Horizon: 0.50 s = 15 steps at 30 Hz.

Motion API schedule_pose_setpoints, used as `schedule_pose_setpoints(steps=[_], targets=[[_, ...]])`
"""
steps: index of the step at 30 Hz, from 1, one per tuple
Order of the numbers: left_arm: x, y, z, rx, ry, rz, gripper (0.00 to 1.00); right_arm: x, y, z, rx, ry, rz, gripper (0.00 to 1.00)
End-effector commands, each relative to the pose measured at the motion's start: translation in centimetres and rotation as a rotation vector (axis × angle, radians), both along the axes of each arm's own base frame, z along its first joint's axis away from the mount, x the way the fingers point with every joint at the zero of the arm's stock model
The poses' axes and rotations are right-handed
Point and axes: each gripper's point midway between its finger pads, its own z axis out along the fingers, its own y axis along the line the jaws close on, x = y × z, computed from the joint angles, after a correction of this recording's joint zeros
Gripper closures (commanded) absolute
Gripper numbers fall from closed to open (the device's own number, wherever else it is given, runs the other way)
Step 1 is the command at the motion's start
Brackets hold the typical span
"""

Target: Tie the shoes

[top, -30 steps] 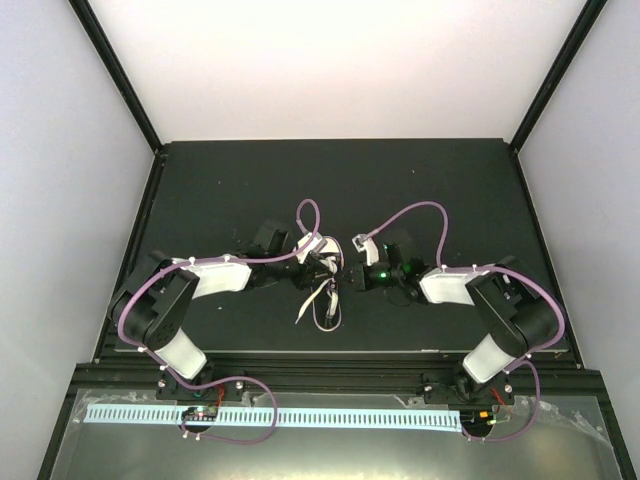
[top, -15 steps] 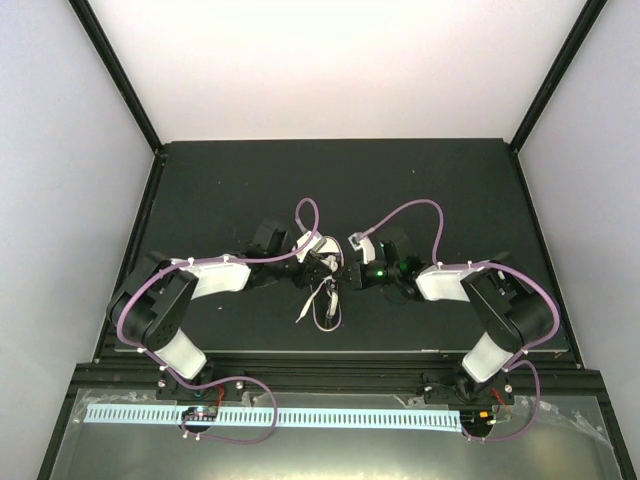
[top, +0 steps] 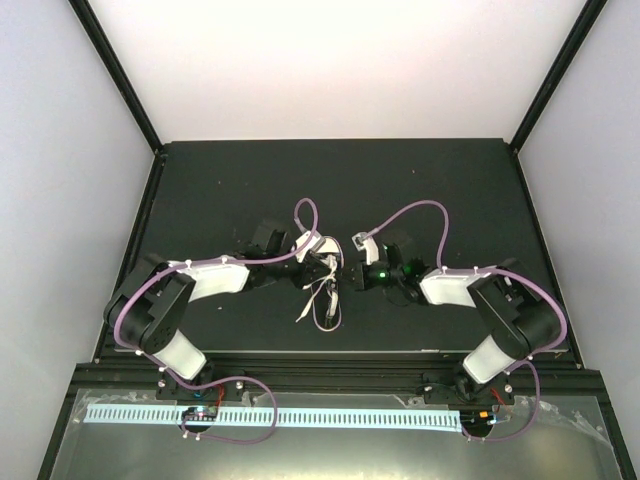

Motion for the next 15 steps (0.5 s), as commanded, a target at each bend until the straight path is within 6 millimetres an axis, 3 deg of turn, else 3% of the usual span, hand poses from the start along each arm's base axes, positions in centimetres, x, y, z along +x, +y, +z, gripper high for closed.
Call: schedule_pose_setpoints(steps=[1,7,15], targets=[[0.4,-0.2,1.1,-0.014,-0.057,0.002,0.85,0.2,-0.6,0.9,-0.010,-0.071,-0.030,0.98],[0.4,-0.1,1.5,-0.020,-0.065,0.013,0.84,-0.3,-1.9,0.0,-0.041,-0.056,-0.078,0.98],[0.8,1.3,2.9,-0.047,-0.074,0.113,0.56,-0.9,-4.1,-0.2,-0.055,-0.041,-0.165,0.98]])
